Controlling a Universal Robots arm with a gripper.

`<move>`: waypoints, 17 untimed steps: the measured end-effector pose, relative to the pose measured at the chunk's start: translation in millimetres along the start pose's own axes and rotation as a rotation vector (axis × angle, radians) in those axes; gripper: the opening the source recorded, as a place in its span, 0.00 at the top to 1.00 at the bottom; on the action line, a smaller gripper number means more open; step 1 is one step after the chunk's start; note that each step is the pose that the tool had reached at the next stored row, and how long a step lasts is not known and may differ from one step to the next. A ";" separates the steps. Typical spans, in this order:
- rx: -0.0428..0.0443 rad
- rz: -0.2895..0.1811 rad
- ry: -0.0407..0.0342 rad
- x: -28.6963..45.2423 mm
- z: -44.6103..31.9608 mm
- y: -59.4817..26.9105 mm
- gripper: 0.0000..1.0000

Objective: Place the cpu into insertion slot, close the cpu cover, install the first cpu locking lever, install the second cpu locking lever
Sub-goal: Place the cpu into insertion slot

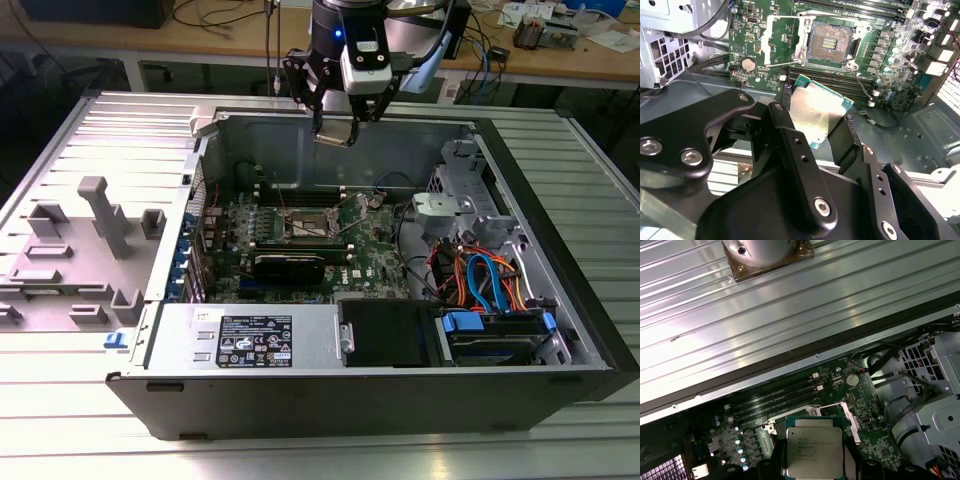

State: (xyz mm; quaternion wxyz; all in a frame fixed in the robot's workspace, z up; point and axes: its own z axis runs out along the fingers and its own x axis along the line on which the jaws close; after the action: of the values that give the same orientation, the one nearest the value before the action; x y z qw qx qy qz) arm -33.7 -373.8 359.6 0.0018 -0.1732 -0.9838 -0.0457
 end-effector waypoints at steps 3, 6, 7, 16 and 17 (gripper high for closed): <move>0.0000 0.006 -0.0004 0.0 0.0 0.0 0.45; -0.0002 0.013 -0.0011 0.0 0.0 -0.1 0.45; -0.0002 0.015 -0.0013 0.0 0.0 -0.1 0.45; -0.0008 0.043 -0.0038 -0.1 0.1 -0.3 0.45; -0.0008 0.046 -0.0040 -0.1 0.1 -0.3 0.45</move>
State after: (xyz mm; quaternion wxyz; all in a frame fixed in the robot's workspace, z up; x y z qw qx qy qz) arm -33.7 -374.2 359.5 0.0007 -0.1956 -0.9796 -0.0457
